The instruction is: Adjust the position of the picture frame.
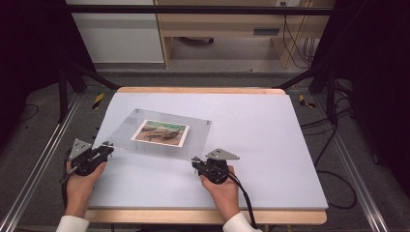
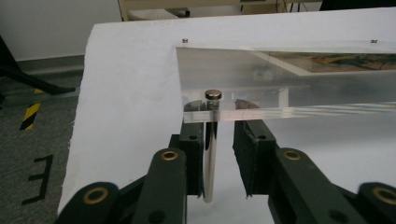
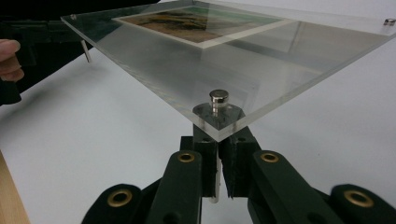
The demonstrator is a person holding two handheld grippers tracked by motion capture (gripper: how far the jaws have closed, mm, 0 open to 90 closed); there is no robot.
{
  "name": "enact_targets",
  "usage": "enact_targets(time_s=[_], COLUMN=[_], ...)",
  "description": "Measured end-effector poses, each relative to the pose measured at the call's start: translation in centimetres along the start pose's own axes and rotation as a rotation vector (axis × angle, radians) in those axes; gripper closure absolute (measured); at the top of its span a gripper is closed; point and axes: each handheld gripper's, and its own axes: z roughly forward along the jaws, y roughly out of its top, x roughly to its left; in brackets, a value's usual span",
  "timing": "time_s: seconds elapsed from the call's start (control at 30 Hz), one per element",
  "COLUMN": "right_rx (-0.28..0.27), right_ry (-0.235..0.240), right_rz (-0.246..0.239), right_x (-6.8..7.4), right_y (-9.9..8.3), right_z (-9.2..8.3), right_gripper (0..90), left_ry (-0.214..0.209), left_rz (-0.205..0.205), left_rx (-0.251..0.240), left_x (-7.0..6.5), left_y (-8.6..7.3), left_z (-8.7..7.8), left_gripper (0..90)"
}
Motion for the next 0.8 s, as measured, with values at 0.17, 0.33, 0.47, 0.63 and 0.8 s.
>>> enact_targets(time_s=[0.17,0.33,0.47,0.63,0.8], right_rx=[0.001,-0.002,-0.006,-0.017,-0.047], right_ry=[0.002,0.004,0.004,-0.021,-0.049], right_rz=[0.002,-0.001,-0.002,-0.025,-0.042], right_x=[0.0,-0.05,-0.06,0.23,0.43], right_y=[0.11,0.15,0.2,0.05,-0.02], right_z=[-0.03,-0.05,-0.05,0.01,0.19], right_gripper=[85.2,85.2,85.1,84.4,82.8], left_ry=[0.001,-0.016,-0.034,-0.025,-0.024], left_rz=[-0.011,-0.025,-0.06,-0.064,-0.076], left_rx=[-0.02,-0.041,-0.054,-0.042,-0.04], left_x=[0.04,0.57,0.89,0.71,0.63], left_y=[0.02,0.04,0.12,0.32,0.54], left_z=[0.13,0.57,0.69,0.59,0.43], left_gripper=[76.6,80.9,82.8,83.7,83.6])
